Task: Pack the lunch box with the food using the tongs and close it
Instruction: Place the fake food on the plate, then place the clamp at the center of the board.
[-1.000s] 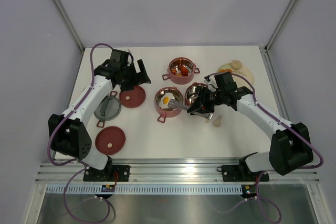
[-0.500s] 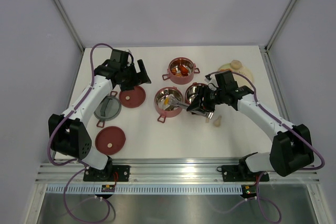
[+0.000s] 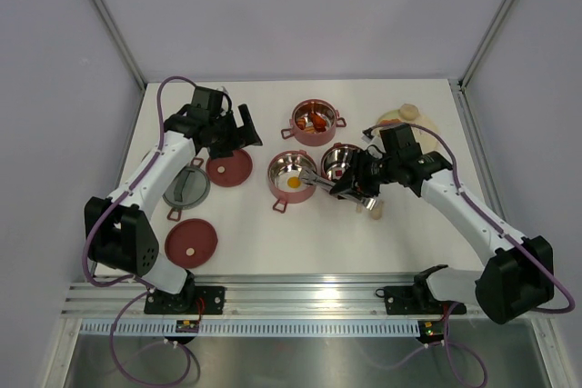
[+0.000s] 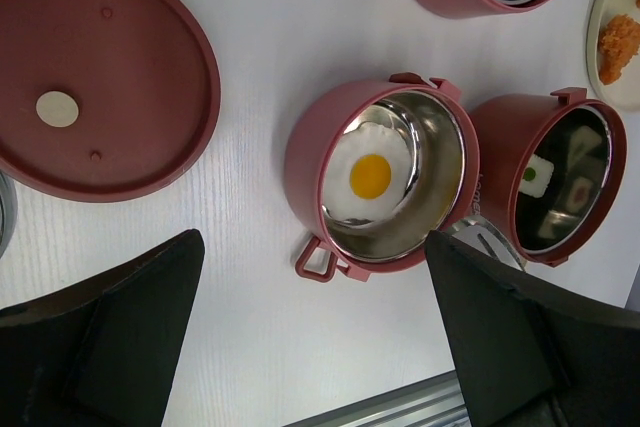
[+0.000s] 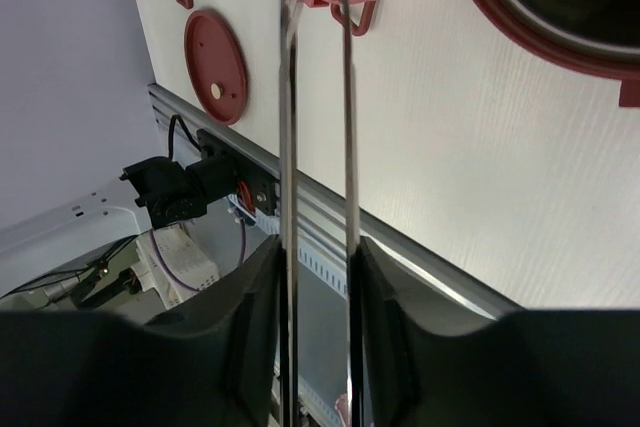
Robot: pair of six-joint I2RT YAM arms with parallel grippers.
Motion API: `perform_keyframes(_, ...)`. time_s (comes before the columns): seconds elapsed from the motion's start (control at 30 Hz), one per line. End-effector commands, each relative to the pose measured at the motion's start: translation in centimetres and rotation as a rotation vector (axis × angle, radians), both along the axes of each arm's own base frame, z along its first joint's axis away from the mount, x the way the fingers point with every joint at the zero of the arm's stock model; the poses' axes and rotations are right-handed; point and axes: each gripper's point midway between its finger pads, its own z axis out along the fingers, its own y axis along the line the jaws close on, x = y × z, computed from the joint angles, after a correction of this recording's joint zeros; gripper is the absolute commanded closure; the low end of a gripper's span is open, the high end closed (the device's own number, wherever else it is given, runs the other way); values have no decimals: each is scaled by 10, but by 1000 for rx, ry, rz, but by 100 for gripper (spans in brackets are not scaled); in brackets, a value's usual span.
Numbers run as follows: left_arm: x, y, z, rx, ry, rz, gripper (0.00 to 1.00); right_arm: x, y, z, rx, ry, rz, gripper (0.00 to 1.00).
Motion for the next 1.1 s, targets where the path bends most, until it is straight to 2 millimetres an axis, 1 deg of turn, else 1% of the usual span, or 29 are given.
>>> perform_keyframes(0.0,4,-3,24,-44,-77,-6,3,-1,1,32,20,-97,14,62)
perform_keyframes(0.03,4,-3,24,-44,-79,-7,3,-1,1,40,28,-119,15,67)
perform_keyframes(0.07,4,-4,25,-45,-80,-10,3,-2,1,44,29,-127,19,77)
perform_keyframes(0.17,4,-4,26,-50,-83,-8,3,-2,-3,59,23,-167,13,89)
perform_keyframes(0.2,5,-4,27,-51,-85,-8,3,-1,-4,62,18,-184,16,96)
perform_keyframes(0.23,4,-4,26,-51,-81,-7,3,2,-9,66,-7,-211,-9,100)
perform_keyframes(0.27,4,-4,27,-51,-84,-6,3,5,-12,75,-23,-239,-28,100)
perform_keyframes(0.3,4,-4,27,-53,-84,-6,3,15,-24,75,-88,-273,-97,100)
perform_keyframes(0.33,4,-4,26,-51,-82,-5,3,16,-34,84,-130,-297,-142,100)
perform_keyframes(0.4,4,-5,27,-52,-84,-6,3,25,-59,85,-248,-325,-249,100)
perform_keyframes(0.43,4,-5,28,-51,-87,-5,3,37,-84,90,-354,-370,-366,100)
perform_keyframes(0.5,6,-5,28,-56,-86,-8,3,38,-116,84,-491,-361,-480,100)
perform_keyframes(0.53,6,-6,28,-54,-85,-9,3,40,-140,81,-599,-367,-562,100)
perform_keyframes(0.57,6,-6,28,-54,-84,-9,3,40,-152,79,-644,-363,-610,100)
perform_keyframes(0.6,7,-6,28,-53,-84,-10,3,42,-170,78,-719,-375,-677,100)
perform_keyframes(0.67,7,-6,28,-51,-84,-12,3,40,-189,66,-797,-360,-734,100)
perform_keyframes(0.7,8,-6,28,-51,-84,-12,3,41,-206,63,-842,-349,-788,100)
perform_keyframes(0.77,8,-6,28,-51,-82,-13,3,44,-222,48,-870,-331,-825,100)
perform_keyframes(0.8,8,-7,27,-53,-78,-18,3,46,-235,41,-861,-303,-861,100)
perform_keyframes(0.83,8,-8,27,-55,-78,-20,3,50,-240,29,-845,-293,-880,100)
perform_keyframes(0.9,8,-8,25,-58,-74,-23,3,54,-248,18,-812,-277,-904,100)
perform_keyframes(0.93,8,-8,22,-58,-69,-24,3,58,-249,8,-806,-286,-916,100)
perform_keyframes(0.97,7,-9,22,-60,-66,-24,3,59,-250,3,-807,-288,-925,100)
perform_keyframes(1.0,7,-9,21,-61,-65,-26,3,58,-254,-11,-831,-269,-931,100)
perform_keyframes(1.03,7,-9,21,-59,-66,-26,3,62,-256,-13,-828,-280,-954,100)
perform_keyframes(1.07,7,-9,20,-59,-64,-28,3,63,-258,-20,-839,-276,-959,100)
